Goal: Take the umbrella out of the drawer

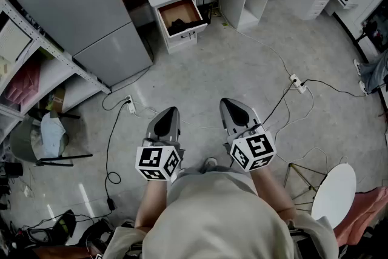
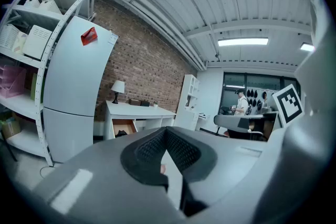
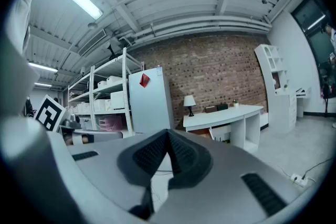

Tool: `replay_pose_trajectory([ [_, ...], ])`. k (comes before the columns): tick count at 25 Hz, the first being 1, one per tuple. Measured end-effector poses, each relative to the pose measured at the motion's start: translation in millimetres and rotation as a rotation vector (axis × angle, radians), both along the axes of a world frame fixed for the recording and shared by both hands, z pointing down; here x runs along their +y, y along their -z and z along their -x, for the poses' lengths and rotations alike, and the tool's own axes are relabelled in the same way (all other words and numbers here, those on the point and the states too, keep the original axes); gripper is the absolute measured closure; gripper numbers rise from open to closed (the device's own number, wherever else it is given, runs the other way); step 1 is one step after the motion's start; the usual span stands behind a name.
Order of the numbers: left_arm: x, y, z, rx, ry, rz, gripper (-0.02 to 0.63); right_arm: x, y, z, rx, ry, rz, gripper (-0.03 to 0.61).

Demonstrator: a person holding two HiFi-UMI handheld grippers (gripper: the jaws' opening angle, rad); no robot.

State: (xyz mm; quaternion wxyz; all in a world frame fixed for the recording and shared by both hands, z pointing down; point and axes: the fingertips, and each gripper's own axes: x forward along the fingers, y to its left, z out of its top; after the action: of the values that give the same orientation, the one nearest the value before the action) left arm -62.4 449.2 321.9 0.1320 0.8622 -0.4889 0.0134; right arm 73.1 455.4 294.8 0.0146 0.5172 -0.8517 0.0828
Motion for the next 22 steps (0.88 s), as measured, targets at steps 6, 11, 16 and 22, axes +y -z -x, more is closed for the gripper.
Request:
replay_pose_trajectory([
  [6, 13.8, 4.2, -11.1, 0.006, -0.017, -0.014, 0.603, 16.6, 3.1, -3.7, 0.008, -0.006, -0.003, 0.58],
  [11, 9.9, 8.5, -16.2, 0.001, -0.005, -0.034, 0.603, 16.7, 2.8, -8.2, 0.007, 0.009, -0.015, 0.58],
  [16, 6.8, 13.5, -25.7, 0.02, -0.011, -0.05, 0.565, 10.7, -2.5, -23.8, 0.002, -0.009, 0.006, 0.563],
  [22, 2.7, 10.7, -34.7, 0.015, -0.01, -0.04, 0.417, 3.7, -5.5, -32.6, -0.048, 0.036, 0.014, 0.34],
])
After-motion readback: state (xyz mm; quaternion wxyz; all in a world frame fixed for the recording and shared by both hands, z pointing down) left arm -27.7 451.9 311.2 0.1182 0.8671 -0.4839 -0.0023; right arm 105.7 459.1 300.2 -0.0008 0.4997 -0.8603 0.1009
